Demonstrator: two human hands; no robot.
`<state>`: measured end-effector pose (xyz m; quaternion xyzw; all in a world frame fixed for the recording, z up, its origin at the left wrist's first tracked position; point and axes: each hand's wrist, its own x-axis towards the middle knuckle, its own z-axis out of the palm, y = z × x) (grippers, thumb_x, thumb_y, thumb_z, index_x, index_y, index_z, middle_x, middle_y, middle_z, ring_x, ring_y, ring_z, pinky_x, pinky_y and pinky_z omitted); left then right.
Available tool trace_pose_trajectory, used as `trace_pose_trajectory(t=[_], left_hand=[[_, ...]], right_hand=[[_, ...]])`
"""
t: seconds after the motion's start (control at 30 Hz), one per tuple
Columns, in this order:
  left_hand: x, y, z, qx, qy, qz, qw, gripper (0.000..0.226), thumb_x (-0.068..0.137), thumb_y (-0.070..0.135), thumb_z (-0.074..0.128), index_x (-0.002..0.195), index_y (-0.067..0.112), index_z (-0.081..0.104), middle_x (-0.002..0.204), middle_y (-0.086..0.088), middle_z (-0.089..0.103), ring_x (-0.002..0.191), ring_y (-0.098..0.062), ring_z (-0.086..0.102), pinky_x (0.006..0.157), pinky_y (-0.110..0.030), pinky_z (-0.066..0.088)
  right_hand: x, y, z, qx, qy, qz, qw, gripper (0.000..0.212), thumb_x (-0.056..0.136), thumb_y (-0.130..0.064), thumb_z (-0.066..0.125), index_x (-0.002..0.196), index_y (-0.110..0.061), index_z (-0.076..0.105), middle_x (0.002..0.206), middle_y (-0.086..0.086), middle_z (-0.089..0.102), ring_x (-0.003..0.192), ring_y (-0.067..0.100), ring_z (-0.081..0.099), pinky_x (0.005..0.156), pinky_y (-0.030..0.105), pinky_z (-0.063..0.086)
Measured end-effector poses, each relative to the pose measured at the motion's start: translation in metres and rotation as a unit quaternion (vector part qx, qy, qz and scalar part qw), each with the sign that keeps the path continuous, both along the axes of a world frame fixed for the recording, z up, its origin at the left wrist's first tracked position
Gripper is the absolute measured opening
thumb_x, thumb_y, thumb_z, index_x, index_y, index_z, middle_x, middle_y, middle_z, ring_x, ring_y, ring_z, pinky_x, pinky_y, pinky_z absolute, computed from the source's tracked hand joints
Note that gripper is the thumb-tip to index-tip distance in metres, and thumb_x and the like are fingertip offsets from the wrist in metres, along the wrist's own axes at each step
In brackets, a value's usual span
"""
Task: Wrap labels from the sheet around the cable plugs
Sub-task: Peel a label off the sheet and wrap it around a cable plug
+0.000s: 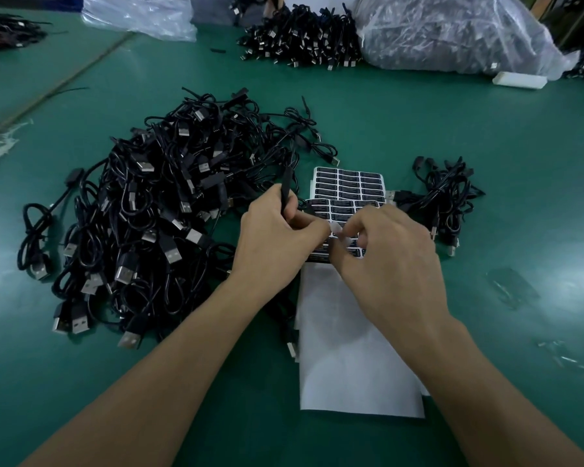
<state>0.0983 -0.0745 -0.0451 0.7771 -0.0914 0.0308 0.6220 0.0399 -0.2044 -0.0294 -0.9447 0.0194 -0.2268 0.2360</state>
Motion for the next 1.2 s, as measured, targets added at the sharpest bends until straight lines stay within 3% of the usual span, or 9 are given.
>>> trace_pose_trajectory(t=[0.1,0.27,0.37,0.43,0.57,0.77,0.93,1.07,1.2], left_hand=[[0.001,0.0,-0.002,-0.004,-0.001,-0.001,1.0,0.039,0.066,0.021,0.071,0.072,0.022,0.032,0.077,-0.026,0.066,0.076,-0.045,0.062,0.078,-0.06,0.055],[0.002,0.0,-0.005,-0.017,-0.009,-0.009,1.0,0.037,0.071,0.026,0.07,0.071,0.024,0.033,0.077,-0.02,0.067,0.077,-0.039,0.065,0.083,-0.059,0.055],[0.004,0.0,-0.008,-0.027,-0.007,-0.041,0.999,0.036,0.068,0.019,0.068,0.074,0.022,0.033,0.081,-0.005,0.076,0.084,-0.03,0.072,0.086,-0.057,0.057],[0.005,0.001,-0.01,-0.029,-0.006,-0.058,0.998,0.038,0.067,0.015,0.068,0.074,0.022,0.032,0.085,0.0,0.078,0.087,-0.025,0.074,0.086,-0.055,0.059],[0.004,0.002,-0.011,-0.017,-0.016,-0.076,0.997,0.04,0.067,0.019,0.071,0.073,0.025,0.032,0.083,0.0,0.078,0.084,-0.026,0.074,0.082,-0.054,0.06],[0.003,0.001,-0.009,-0.009,-0.016,-0.082,0.996,0.041,0.069,0.017,0.072,0.074,0.022,0.032,0.078,0.005,0.077,0.07,-0.008,0.065,0.071,-0.034,0.055],[0.003,0.001,-0.009,0.003,-0.015,-0.096,0.995,0.041,0.069,0.018,0.072,0.075,0.02,0.031,0.078,0.003,0.076,0.067,-0.008,0.061,0.071,-0.036,0.055],[0.003,0.001,-0.01,-0.005,-0.015,-0.109,0.994,0.04,0.068,0.014,0.071,0.074,0.02,0.032,0.076,0.004,0.075,0.065,-0.003,0.062,0.065,-0.02,0.053],[0.003,0.001,-0.011,0.008,-0.019,-0.116,0.993,0.041,0.07,0.013,0.073,0.073,0.025,0.033,0.076,0.004,0.075,0.065,-0.002,0.062,0.066,-0.023,0.05]], right_hand=[[0.001,0.0,-0.002,-0.004,0.001,-0.005,1.0,0.009,0.09,-0.026,0.067,0.089,-0.017,0.067,0.087,-0.003,0.057,0.078,0.027,0.059,0.067,0.043,0.051],[0.004,-0.004,-0.006,0.035,-0.006,-0.011,0.999,0.008,0.087,-0.025,0.067,0.08,-0.022,0.07,0.073,-0.007,0.057,0.07,0.018,0.055,0.064,0.04,0.05],[0.009,-0.009,-0.008,0.163,0.001,0.005,0.987,0.017,0.086,-0.02,0.072,0.071,-0.028,0.07,0.055,-0.01,0.055,0.054,0.007,0.05,0.057,0.026,0.047],[0.011,-0.01,-0.007,0.256,0.002,0.019,0.967,0.021,0.085,-0.016,0.074,0.069,-0.029,0.071,0.053,-0.009,0.058,0.049,0.003,0.048,0.052,0.014,0.041],[0.013,-0.012,-0.007,0.343,0.011,0.036,0.939,0.019,0.084,-0.014,0.073,0.07,-0.027,0.074,0.062,-0.001,0.068,0.053,0.002,0.053,0.053,0.016,0.046],[0.015,-0.018,-0.008,0.335,0.014,0.041,0.941,0.021,0.083,-0.017,0.075,0.067,-0.03,0.075,0.061,0.001,0.068,0.052,0.003,0.051,0.05,0.015,0.044],[0.015,-0.023,-0.007,0.333,0.034,0.051,0.941,0.016,0.082,-0.02,0.077,0.069,-0.029,0.077,0.062,0.011,0.065,0.052,0.008,0.047,0.048,0.016,0.04],[0.017,-0.027,-0.007,0.338,0.052,0.052,0.938,0.015,0.081,-0.02,0.078,0.07,-0.03,0.077,0.054,0.0,0.062,0.049,0.005,0.044,0.047,0.016,0.037],[0.017,-0.03,-0.006,0.339,0.068,0.065,0.936,0.017,0.082,-0.017,0.077,0.067,-0.025,0.077,0.051,-0.002,0.058,0.048,0.005,0.041,0.047,0.016,0.037]])
